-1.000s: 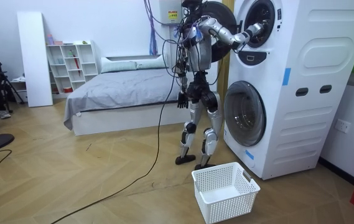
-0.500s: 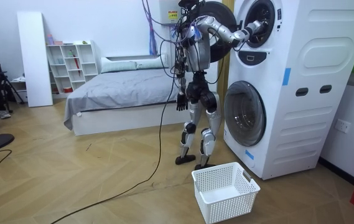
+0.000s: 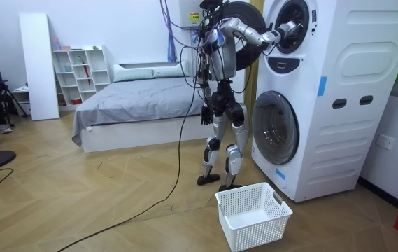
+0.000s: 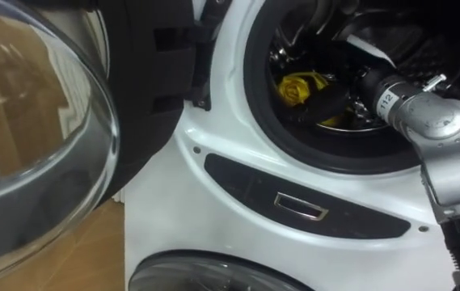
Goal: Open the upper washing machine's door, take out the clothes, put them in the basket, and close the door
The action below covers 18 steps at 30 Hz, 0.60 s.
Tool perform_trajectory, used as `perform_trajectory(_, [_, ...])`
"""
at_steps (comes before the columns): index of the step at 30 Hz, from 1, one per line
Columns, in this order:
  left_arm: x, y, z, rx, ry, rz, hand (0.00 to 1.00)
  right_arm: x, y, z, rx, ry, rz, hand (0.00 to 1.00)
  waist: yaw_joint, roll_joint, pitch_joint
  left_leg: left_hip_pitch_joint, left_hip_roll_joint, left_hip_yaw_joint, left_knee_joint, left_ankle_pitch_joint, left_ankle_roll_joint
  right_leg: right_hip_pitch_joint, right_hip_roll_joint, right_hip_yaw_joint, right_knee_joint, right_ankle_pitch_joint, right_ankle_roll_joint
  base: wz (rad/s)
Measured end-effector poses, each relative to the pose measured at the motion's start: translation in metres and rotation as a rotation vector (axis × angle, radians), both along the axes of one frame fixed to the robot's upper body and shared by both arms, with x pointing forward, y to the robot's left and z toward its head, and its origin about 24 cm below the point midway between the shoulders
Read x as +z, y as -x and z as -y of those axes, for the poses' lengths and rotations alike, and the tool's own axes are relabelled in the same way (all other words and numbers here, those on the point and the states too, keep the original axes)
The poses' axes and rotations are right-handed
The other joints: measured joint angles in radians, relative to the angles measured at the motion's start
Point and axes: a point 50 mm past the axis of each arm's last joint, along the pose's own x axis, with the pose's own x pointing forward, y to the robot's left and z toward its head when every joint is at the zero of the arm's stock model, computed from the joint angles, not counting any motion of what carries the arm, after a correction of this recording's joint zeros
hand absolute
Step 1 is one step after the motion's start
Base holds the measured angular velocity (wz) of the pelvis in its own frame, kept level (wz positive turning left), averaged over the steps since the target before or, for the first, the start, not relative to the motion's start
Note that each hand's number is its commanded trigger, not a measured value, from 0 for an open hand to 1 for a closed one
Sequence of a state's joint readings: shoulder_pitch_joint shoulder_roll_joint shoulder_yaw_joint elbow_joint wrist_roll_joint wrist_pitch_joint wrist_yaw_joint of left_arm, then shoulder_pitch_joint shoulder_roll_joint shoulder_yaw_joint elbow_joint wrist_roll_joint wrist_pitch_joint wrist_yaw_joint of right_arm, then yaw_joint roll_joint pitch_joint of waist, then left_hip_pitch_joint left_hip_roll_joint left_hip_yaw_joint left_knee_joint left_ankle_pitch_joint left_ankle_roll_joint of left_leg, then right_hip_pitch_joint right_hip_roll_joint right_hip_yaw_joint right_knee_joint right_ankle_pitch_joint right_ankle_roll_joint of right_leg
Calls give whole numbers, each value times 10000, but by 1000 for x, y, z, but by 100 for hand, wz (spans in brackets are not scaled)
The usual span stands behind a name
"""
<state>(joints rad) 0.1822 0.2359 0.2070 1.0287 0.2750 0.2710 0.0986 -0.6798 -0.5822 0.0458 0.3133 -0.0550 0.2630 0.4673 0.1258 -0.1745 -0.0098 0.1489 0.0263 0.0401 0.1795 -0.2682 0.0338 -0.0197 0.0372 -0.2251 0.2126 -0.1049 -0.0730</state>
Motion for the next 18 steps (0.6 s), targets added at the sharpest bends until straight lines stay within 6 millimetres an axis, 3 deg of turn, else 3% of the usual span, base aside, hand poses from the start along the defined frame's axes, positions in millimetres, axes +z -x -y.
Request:
perform_trajectory(8, [1, -5, -1, 180, 162, 199, 0, 4, 2, -3, 535, 309, -184, 0, -108, 157, 41, 32, 41, 1, -37, 1, 0, 20, 59, -13, -81, 13, 7, 0])
perform_trajectory(9, [2, -7, -2, 241, 154, 337, 0, 5, 2, -4, 630, 338, -213, 75, -107, 177, 48, 37, 47, 5, -54, 0, 0, 19, 67, -5, -81, 13, 7, 0])
perform_trajectory(10, [2, -9, -2, 238, 138, 377, 0, 4, 3, -5, 677, 343, -262, 100, -107, 183, 51, 44, 49, 4, -89, 0, -1, 21, 70, -3, -80, 13, 6, 0])
perform_trajectory(18, [3, -13, -2, 194, -73, 485, 0, 2, 5, -5, 704, 787, -552, 100, -61, 158, 57, 197, 64, 50, -159, -2, -4, 141, 112, 53, -97, 12, 7, -1])
